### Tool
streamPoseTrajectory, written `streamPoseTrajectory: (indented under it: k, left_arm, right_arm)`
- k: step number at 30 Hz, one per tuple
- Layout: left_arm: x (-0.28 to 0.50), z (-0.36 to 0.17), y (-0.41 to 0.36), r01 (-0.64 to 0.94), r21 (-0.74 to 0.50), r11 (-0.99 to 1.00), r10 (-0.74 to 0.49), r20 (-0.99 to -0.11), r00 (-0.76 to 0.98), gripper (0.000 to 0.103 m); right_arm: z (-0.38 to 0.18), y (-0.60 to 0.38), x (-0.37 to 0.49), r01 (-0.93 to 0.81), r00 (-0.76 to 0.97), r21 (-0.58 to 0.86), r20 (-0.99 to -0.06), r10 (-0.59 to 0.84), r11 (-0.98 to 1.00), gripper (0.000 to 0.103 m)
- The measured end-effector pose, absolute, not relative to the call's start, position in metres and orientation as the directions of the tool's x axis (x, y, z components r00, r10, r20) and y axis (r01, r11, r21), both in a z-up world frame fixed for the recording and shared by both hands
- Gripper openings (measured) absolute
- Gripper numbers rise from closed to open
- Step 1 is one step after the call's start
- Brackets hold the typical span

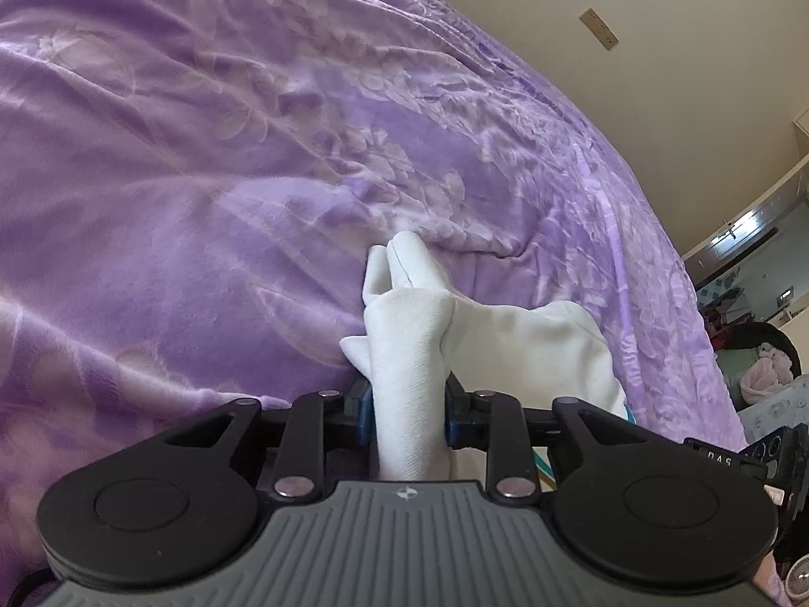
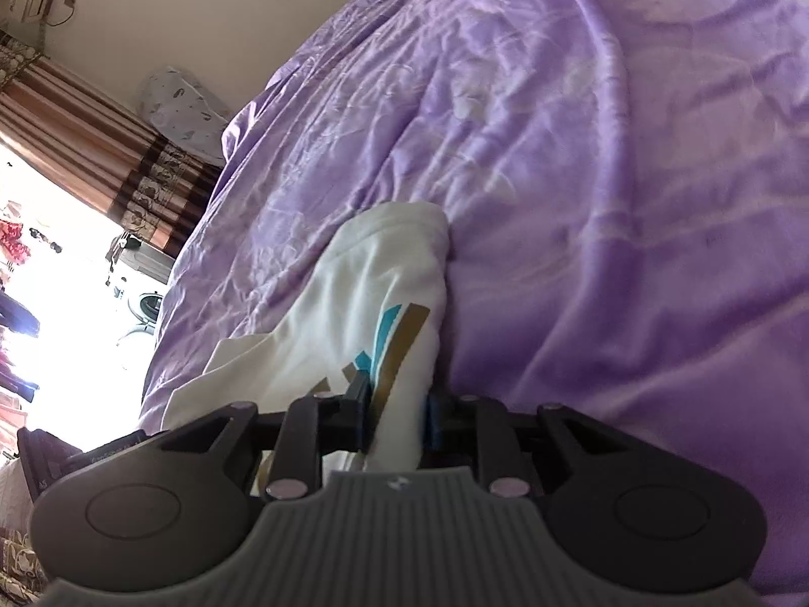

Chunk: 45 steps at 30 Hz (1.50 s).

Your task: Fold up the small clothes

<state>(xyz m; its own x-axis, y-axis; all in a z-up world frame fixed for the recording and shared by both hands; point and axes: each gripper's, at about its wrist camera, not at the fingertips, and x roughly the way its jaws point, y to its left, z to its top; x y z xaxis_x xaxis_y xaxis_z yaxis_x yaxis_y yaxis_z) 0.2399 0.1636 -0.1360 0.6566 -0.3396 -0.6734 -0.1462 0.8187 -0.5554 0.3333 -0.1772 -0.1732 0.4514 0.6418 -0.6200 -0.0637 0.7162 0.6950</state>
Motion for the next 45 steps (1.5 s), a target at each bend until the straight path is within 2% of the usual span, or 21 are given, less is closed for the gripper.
streamPoseTrajectory:
  k: [4,7,11,12,15,20,27,35,39,41,45]
  left_arm:
    - [0.237,-0.132,0.166,-0.173,-0.553,0.815,-0.316,-0.675,0.667,0.038]
    - [0.227,-0.116,0.164,-0.227,-0.485,0.844,-0.213,-0.693,0.689,0.052]
    - [0.209,-0.089,0.153,-0.253,-0.378,0.89,-0.091,-0.693,0.716,0.055]
    - [0.204,-0.083,0.153,-0.252,-0.378,0.891,-0.085,-0.683,0.725,0.055]
    - [0.185,-0.065,0.149,-0.229,-0.387,0.893,-0.09,-0.653,0.752,0.045]
    - [0.153,-0.037,0.129,-0.154,-0.365,0.918,-0.116,-0.62,0.776,0.043]
    - [0.097,-0.017,0.095,-0.095,-0.197,0.976,-0.046,-0.608,0.793,0.042]
    - [0.056,-0.027,0.063,-0.024,-0.098,0.995,-0.043,-0.626,0.778,0.04]
    - [0.044,-0.033,0.061,-0.013,-0.11,0.994,-0.059,-0.627,0.776,0.032]
    - [0.042,-0.037,0.058,0.003,-0.093,0.996,-0.063,-0.653,0.755,0.03]
    - [0.045,-0.056,0.057,-0.02,-0.085,0.996,-0.048,-0.718,0.694,0.019]
  right_arm:
    - [-0.178,-0.181,0.333,-0.031,0.451,0.703,-0.624,0.638,0.71,0.017]
    - [-0.169,-0.186,0.325,-0.022,0.472,0.683,-0.637,0.61,0.73,0.019]
    - [-0.15,-0.193,0.311,-0.006,0.512,0.624,-0.669,0.539,0.781,0.025]
    - [-0.144,-0.194,0.307,-0.009,0.524,0.605,-0.676,0.519,0.796,0.025]
    - [-0.122,-0.197,0.289,-0.044,0.555,0.543,-0.685,0.472,0.839,0.026]
    - [-0.089,-0.195,0.249,-0.134,0.6,0.481,-0.657,0.457,0.866,0.026]
    - [-0.059,-0.174,0.185,-0.264,0.624,0.363,-0.643,0.445,0.894,0.032]
    - [-0.057,-0.154,0.114,-0.335,0.68,0.165,-0.639,0.359,0.928,0.032]
    - [-0.064,-0.146,0.085,-0.377,0.696,0.073,-0.635,0.335,0.923,0.032]
    - [-0.07,-0.141,0.076,-0.405,0.69,0.038,-0.642,0.333,0.914,0.031]
    - [-0.081,-0.138,0.073,-0.426,0.682,0.013,-0.653,0.33,0.905,0.031]
